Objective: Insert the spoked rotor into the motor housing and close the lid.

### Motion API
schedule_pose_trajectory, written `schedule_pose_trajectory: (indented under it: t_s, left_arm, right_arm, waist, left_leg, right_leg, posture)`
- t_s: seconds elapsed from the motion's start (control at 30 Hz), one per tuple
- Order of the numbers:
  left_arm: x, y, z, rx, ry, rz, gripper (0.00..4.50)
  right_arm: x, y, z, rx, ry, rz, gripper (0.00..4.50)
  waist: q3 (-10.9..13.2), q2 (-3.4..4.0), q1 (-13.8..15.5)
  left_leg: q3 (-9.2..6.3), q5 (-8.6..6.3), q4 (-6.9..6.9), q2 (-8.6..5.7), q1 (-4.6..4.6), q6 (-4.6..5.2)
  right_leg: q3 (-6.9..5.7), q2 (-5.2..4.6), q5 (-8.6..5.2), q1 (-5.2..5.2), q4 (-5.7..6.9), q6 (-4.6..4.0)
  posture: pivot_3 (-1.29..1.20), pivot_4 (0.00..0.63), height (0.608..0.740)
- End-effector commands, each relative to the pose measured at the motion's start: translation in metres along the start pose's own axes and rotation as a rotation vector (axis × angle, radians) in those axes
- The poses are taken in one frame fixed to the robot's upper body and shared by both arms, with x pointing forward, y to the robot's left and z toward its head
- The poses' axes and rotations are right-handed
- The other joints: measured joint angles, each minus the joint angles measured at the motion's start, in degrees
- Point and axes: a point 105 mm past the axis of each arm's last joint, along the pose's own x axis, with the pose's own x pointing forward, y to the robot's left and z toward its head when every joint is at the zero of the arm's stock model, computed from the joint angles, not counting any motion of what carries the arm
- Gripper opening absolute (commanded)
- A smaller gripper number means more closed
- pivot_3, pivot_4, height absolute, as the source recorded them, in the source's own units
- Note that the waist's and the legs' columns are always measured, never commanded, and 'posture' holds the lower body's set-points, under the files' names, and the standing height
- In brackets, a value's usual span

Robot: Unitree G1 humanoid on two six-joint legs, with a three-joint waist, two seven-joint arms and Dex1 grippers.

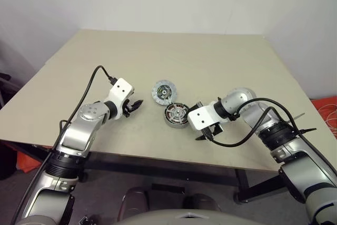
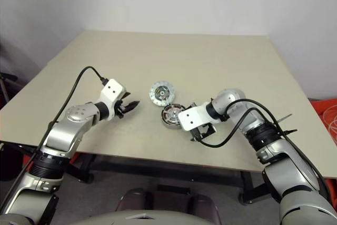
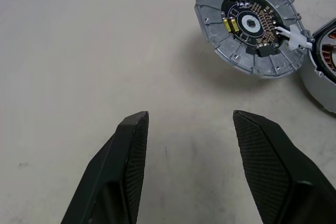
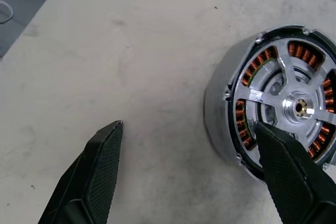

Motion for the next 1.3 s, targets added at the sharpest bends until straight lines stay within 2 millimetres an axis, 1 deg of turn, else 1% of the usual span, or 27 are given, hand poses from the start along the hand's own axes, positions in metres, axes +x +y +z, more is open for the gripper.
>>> schedule_pose_trajectory:
  t_s: [0.03, 0.33, 0.43, 0.53, 0.7, 0.87, 0.97, 1.03, 1.1, 1.13, 1.2, 1.23, 1.3]
  left_arm:
    - [-0.004, 0.011, 0.014, 0.026, -0.051, 0.047, 2.72]
    - [-0.004, 0.014, 0.014, 0.02, -0.055, 0.061, 2.72]
    - [-0.004, 0.014, 0.014, 0.019, -0.056, 0.063, 2.72]
    - [-0.004, 0.014, 0.014, 0.019, -0.056, 0.064, 2.72]
    - [-0.004, 0.014, 0.014, 0.02, -0.056, 0.066, 2.72]
    - [-0.004, 0.014, 0.014, 0.02, -0.056, 0.067, 2.72]
    - [-0.004, 0.014, 0.014, 0.02, -0.056, 0.068, 2.72]
    - [-0.004, 0.014, 0.014, 0.02, -0.057, 0.068, 2.72]
    - [-0.004, 0.014, 0.014, 0.02, -0.057, 0.068, 2.72]
    - [-0.004, 0.014, 0.014, 0.02, -0.057, 0.068, 2.72]
    - [-0.004, 0.015, 0.014, 0.021, -0.057, 0.069, 2.72]
    - [-0.004, 0.015, 0.014, 0.022, -0.057, 0.069, 2.72]
    - [-0.004, 0.015, 0.014, 0.023, -0.057, 0.071, 2.72]
  right_arm:
    - [-0.003, 0.0, 0.0, -0.039, 0.027, 0.036, 4.47]
    - [-0.003, 0.003, 0.0, -0.05, 0.04, 0.071, 4.47]
    - [-0.002, 0.0, 0.0, -0.047, 0.042, 0.065, 3.88]
    - [-0.001, -0.004, 0.0, -0.05, 0.046, 0.052, 2.96]
    - [0.0, -0.008, 0.001, -0.051, 0.046, 0.033, 2.96]
    - [-0.002, -0.017, 0.004, -0.049, 0.047, 0.008, 2.96]
    - [-0.003, -0.018, 0.004, -0.049, 0.048, 0.005, 2.43]
    - [-0.003, -0.017, 0.004, -0.048, 0.049, 0.007, 1.79]
    - [-0.003, -0.017, 0.004, -0.048, 0.052, 0.004, 1.0]
    - [-0.003, -0.018, 0.004, -0.048, 0.053, 0.002, 0.82]
    - [-0.003, -0.018, 0.004, -0.048, 0.052, -0.002, 0.17]
    - [-0.003, -0.019, 0.004, -0.048, 0.051, -0.006, 0.01]
    - [-0.003, -0.02, 0.004, -0.049, 0.05, -0.011, 0.01]
  waist:
    - [0.0, 0.0, 0.01]
    - [0.0, 0.0, 0.03]
    - [0.0, 0.0, 0.03]
    - [0.0, 0.0, 0.16]
    - [0.0, 0.0, 0.05]
    - [0.0, 0.0, -0.05]
    - [0.0, 0.0, -0.06]
    - [0.0, 0.0, -0.01]
    - [0.0, 0.0, 0.08]
    - [0.0, 0.0, 0.17]
    - [-0.01, -0.03, 0.09]
    - [0.0, -0.03, 0.05]
    - [0.0, -0.03, 0.01]
  left_leg:
    - [0.0, 0.0, 0.0, 0.0, 0.0, 0.0]
    - [0.0, 0.0, 0.0, 0.0, 0.0, 0.0]
    - [0.0, 0.0, 0.0, 0.0, -0.01, 0.0]
    - [0.0, -0.01, 0.0, -0.01, -0.04, 0.01]
    - [0.0, -0.03, 0.0, -0.01, -0.04, 0.04]
    - [0.0, 0.0, 0.0, 0.01, 0.03, 0.01]
    - [0.0, 0.0, 0.0, 0.01, 0.03, 0.0]
    - [0.0, 0.0, 0.0, 0.01, 0.02, 0.0]
    - [0.0, -0.01, 0.0, 0.0, -0.02, 0.02]
    - [0.0, -0.02, 0.0, -0.01, -0.05, 0.04]
    - [0.0, -0.05, 0.0, -0.01, -0.07, 0.08]
    - [0.0, -0.06, 0.0, -0.01, -0.08, 0.09]
    - [0.0, -0.05, 0.0, -0.01, -0.08, 0.07]
  right_leg:
    - [0.0, 0.0, 0.0, 0.01, 0.0, 0.0]
    - [0.0, 0.0, 0.0, 0.01, 0.0, -0.01]
    - [0.0, 0.0, 0.01, 0.0, 0.0, -0.01]
    - [0.0, 0.0, 0.01, 0.0, -0.01, -0.02]
    - [0.0, 0.0, 0.01, 0.0, -0.02, -0.02]
    - [0.0, 0.0, 0.0, 0.02, 0.01, 0.0]
    - [0.0, 0.0, 0.0, 0.01, 0.02, 0.0]
    - [0.0, 0.0, 0.0, 0.01, 0.02, -0.01]
    - [0.0, 0.0, 0.01, 0.0, -0.01, -0.02]
    - [0.0, 0.0, 0.01, 0.0, -0.01, -0.03]
    - [0.01, 0.0, -0.01, 0.0, -0.03, -0.02]
    - [0.0, 0.0, -0.01, -0.01, -0.03, -0.02]
    - [0.0, 0.0, -0.01, -0.03, -0.01, -0.02]
  posture:
    - [0.0, 0.0, 0.74]
    - [0.0, 0.0, 0.74]
    - [0.0, 0.0, 0.74]
    - [0.0, 0.0, 0.74]
    - [0.0, 0.0, 0.74]
    - [0.0, 0.0, 0.74]
    - [0.0, 0.0, 0.74]
    - [0.0, 0.0, 0.74]
    - [0.0, 0.0, 0.74]
    - [0.0, 0.0, 0.74]
    - [0.0, 0.0, 0.74]
    - [0.0, 0.0, 0.74]
    - [0.0, 0.0, 0.74]
